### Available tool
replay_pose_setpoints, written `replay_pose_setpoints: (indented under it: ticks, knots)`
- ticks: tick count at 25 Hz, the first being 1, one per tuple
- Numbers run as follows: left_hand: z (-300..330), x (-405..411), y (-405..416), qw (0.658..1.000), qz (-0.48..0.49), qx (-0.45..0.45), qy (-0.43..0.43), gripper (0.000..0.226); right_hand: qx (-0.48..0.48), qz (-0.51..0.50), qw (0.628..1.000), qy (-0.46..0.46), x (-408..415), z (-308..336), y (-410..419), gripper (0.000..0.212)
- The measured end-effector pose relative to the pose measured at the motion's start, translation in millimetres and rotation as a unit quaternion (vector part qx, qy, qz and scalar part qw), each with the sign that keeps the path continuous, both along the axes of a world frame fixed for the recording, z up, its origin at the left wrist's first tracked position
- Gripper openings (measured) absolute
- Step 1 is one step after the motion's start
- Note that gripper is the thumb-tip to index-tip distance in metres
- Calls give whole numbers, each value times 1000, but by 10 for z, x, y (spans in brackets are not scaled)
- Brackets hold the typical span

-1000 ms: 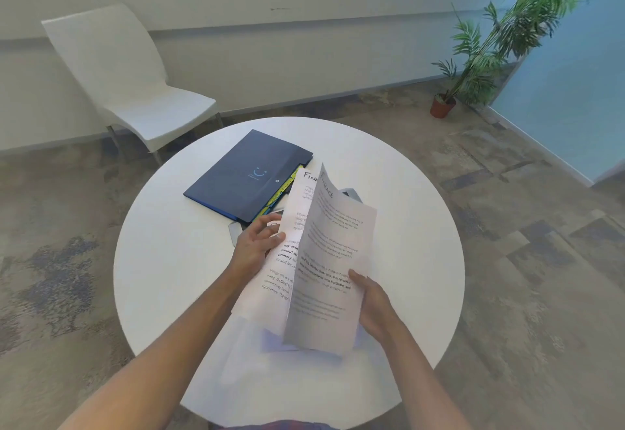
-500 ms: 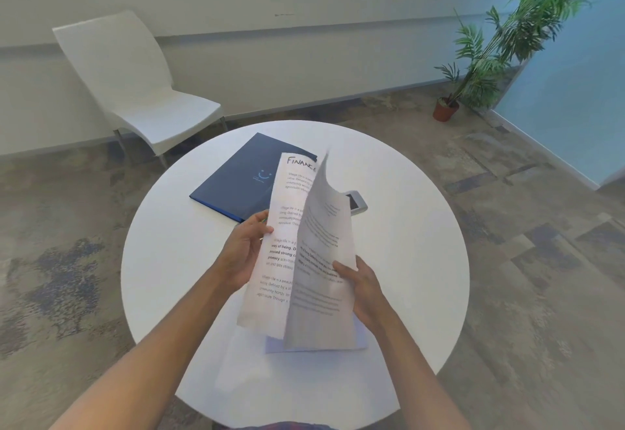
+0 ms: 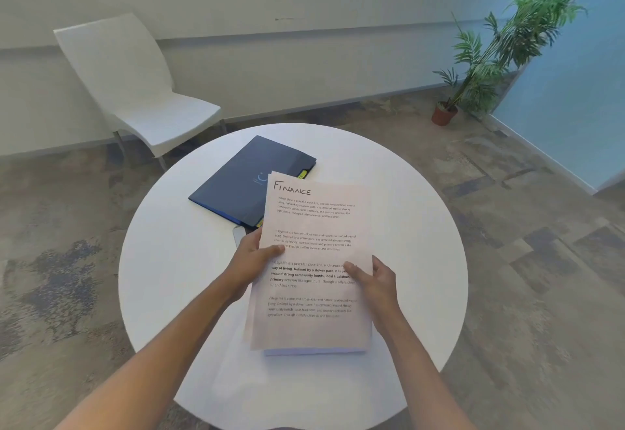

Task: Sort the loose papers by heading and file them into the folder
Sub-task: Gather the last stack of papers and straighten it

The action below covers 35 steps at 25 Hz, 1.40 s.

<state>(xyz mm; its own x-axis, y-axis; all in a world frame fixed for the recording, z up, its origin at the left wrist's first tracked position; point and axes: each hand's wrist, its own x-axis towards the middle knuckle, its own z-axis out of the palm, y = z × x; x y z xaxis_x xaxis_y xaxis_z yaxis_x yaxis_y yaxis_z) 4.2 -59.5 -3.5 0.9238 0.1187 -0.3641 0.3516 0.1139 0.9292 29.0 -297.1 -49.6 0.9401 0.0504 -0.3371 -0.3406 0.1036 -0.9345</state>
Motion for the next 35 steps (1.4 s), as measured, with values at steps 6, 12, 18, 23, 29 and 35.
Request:
replay_pose_setpoints:
  ticks: [6,12,18,23,29,35]
  knots:
    - [-53,-15,-77,999,29,-13,-4,18,31,18,998,44,-8,52,-60,22]
    - [-105,7,-138,997,48,-54,11,20,12,45,998,52,-14,34,-62,20]
    - [-368,91,-172,991,90,-3,100,30,-70,-9,998,6,19,-33,-231,15]
    - [-1042,21,-201,932,45,311,177,30,-120,-57,991,-20,43,-81,-685,25]
    - [-1346,15,-463,829,-8,517,215,90,-158,-71,985,-11,52,-93,-1101,26]
    - [-1446,49,-482,879,68,435,183,90,-147,-65,987,-3,35,-90,-1153,17]
